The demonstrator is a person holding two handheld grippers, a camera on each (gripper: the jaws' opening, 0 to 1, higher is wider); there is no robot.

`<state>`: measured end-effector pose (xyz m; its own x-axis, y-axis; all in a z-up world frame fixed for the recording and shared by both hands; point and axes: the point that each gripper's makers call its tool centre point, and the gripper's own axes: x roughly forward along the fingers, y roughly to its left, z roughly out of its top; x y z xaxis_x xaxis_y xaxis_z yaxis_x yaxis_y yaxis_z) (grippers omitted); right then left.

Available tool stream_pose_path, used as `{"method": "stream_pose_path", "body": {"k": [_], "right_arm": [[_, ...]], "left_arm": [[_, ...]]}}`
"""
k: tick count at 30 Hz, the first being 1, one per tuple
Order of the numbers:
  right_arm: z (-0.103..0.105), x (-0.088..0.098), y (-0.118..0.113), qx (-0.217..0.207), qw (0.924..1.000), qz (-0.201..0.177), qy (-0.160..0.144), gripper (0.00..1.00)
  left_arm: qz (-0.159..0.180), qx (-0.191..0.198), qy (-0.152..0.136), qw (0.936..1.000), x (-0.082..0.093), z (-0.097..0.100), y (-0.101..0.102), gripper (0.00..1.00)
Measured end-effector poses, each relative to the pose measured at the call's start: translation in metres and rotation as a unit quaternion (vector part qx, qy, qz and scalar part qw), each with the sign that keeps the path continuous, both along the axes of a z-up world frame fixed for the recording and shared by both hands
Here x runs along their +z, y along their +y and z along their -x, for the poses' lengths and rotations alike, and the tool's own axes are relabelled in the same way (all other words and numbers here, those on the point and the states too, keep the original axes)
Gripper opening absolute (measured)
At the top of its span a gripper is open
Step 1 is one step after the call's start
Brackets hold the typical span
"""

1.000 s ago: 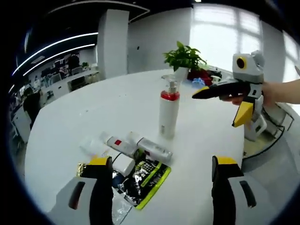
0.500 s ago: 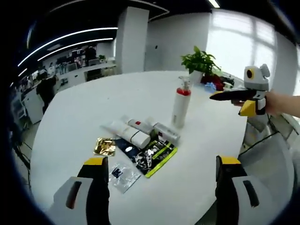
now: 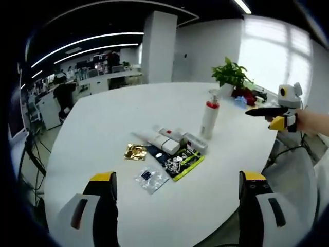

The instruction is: Arrange the skincare products in the storage area until every visible bottle or jar stands upright without overlapping.

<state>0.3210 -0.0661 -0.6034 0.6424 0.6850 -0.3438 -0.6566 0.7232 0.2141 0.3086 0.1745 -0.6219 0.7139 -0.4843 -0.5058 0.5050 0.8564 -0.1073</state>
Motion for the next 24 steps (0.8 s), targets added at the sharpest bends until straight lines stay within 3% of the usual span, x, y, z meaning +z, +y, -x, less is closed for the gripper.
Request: {"method": "stream_pose_path", "body": {"k": [12, 24], "right_arm": [[0.016, 0.002, -0.006, -0.014, 0.9999, -0.001, 0.002, 0.95], [0.019, -0.002, -0.007, -0.025, 0.9996, -0.005, 0.009, 0.98]], "left_arm": [[0.007, 0.019, -0.009, 0.9998, 0.014, 0.017, 0.009, 0.97], [0.003, 0.016, -0.005, 0.9999, 0.013, 0.017, 0.007, 0.97]]}}
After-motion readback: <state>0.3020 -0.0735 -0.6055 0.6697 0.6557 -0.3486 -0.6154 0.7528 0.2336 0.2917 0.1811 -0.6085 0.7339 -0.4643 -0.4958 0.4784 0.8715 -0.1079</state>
